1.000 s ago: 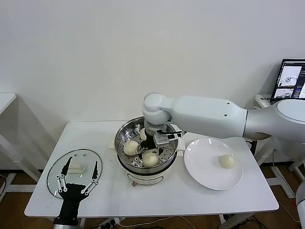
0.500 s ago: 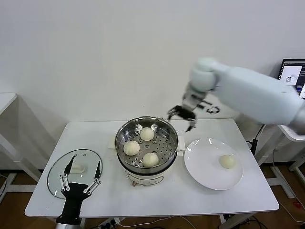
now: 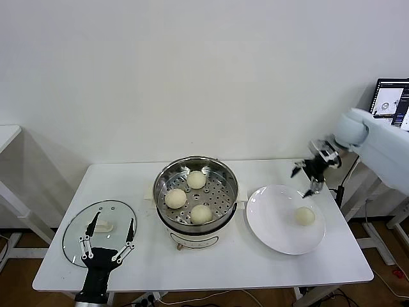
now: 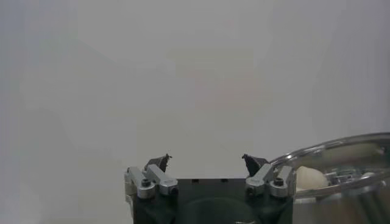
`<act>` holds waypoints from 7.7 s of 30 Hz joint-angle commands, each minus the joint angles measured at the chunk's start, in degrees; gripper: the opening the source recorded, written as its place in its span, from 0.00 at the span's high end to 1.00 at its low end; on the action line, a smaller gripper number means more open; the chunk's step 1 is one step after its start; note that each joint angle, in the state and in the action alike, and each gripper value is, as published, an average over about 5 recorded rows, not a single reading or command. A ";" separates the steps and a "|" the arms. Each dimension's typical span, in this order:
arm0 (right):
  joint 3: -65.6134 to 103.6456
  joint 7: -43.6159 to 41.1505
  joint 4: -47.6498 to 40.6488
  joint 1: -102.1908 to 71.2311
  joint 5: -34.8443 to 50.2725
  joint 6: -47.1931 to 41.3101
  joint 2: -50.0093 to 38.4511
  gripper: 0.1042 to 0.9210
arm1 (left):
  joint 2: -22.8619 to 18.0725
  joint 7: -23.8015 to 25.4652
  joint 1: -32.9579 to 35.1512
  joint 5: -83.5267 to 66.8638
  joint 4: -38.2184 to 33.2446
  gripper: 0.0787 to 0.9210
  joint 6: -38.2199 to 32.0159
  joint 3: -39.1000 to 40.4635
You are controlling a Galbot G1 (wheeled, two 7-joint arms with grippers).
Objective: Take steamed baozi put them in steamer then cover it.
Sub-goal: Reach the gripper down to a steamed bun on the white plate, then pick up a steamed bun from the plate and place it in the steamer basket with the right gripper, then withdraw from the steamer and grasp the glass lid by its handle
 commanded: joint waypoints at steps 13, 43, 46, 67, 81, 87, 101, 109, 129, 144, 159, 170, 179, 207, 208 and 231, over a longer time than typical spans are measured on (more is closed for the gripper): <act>6.20 7.06 -9.24 -14.46 -3.93 -3.80 2.55 0.12 | 0.09 -0.10 0.51 0.07 -0.06 0.12 -0.20 -0.30; -3.02 -5.09 -1.95 6.46 0.95 -3.52 6.12 0.28 | 0.47 -0.04 0.28 -0.20 -0.68 0.12 0.04 -0.60; -9.17 -8.28 0.87 15.71 7.53 -4.38 9.09 0.28 | 0.65 -0.03 0.17 -0.20 -0.61 0.12 0.04 -0.40; -29.21 2.71 7.32 30.20 28.82 -12.94 33.16 0.29 | 0.91 -0.06 -0.42 -0.20 -0.47 0.12 -0.07 0.70; -30.22 5.39 3.71 21.53 24.58 -13.63 36.46 0.29 | 0.85 -0.20 -0.44 -0.40 -0.29 0.12 -0.22 0.07; -30.08 6.02 2.58 19.70 23.39 -13.77 36.65 0.29 | 0.83 -0.25 -0.47 -0.70 -0.44 0.12 -0.08 0.02; -30.23 6.65 0.93 18.25 22.47 -13.81 36.98 0.29 | 0.83 -0.38 -0.61 -1.32 -0.61 0.12 0.33 -0.01; -30.22 7.28 0.56 17.67 22.14 -13.73 37.12 0.29 | 0.78 -0.39 -0.52 -1.32 -0.68 0.12 0.22 -0.21; -12.39 17.31 9.60 19.33 27.57 -8.91 24.33 0.12 | 1.42 -0.99 -1.77 0.36 0.15 0.12 0.56 -0.92; 17.38 85.04 21.33 -9.95 30.16 6.63 4.51 0.12 | 3.23 -8.99 -10.06 10.14 2.75 0.12 13.15 -3.21; 70.40 86.27 22.64 -65.94 15.30 20.39 14.00 0.12 | 7.25 -5.06 -16.73 31.13 19.25 0.12 9.45 -6.30; 80.59 82.75 26.04 -79.47 11.04 22.47 24.77 0.12 | 8.29 -8.38 -16.15 53.05 34.17 0.12 2.73 -10.48; 80.50 82.12 26.02 -80.53 9.63 22.77 28.35 0.12 | 7.36 -13.09 -18.04 60.68 39.44 0.12 1.19 -11.32; 79.97 81.30 24.30 -81.23 6.86 23.16 30.24 0.12 | 6.60 -14.86 -28.69 66.19 47.17 0.12 3.51 -10.41; 79.96 81.29 24.30 -81.21 6.82 23.16 30.26 0.12 | 6.60 -14.74 -28.89 66.20 47.27 0.12 3.57 -10.30; 80.03 81.31 24.34 -80.98 5.70 23.20 30.38 0.12 | 6.45 -12.51 -31.80 66.12 50.34 0.14 4.80 -9.32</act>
